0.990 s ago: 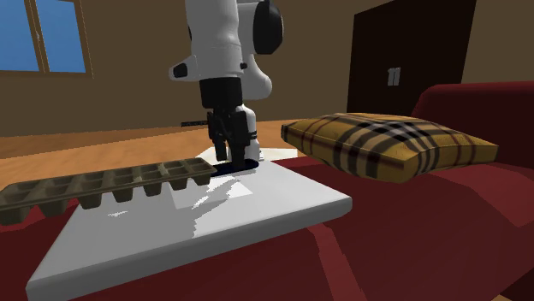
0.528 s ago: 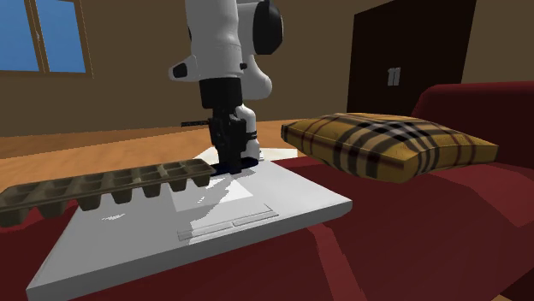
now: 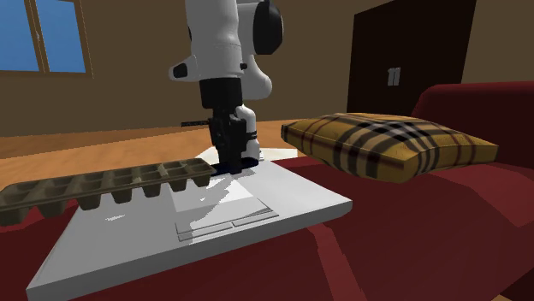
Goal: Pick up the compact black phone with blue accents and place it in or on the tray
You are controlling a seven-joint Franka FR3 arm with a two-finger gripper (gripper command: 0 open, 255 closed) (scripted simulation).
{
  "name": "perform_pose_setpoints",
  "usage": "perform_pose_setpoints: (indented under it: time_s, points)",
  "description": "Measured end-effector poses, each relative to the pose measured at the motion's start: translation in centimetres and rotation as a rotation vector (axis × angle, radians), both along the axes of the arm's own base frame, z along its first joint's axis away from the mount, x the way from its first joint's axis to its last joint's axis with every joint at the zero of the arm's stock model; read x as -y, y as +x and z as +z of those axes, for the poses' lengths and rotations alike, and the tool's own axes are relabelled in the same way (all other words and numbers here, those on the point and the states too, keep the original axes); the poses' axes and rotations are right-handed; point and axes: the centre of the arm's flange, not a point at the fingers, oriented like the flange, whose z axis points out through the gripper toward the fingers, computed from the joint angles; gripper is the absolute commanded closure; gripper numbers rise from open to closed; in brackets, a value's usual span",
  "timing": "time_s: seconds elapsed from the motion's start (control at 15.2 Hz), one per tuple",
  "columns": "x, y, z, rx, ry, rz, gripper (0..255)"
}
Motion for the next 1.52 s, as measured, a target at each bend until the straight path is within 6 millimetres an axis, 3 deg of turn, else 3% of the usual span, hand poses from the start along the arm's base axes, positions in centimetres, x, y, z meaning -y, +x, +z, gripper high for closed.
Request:
perform_pose_setpoints:
  time_s: [1.52]
  points:
    - [0.3, 0.5, 11.2, -0.001, 0.0, 0.0, 255]
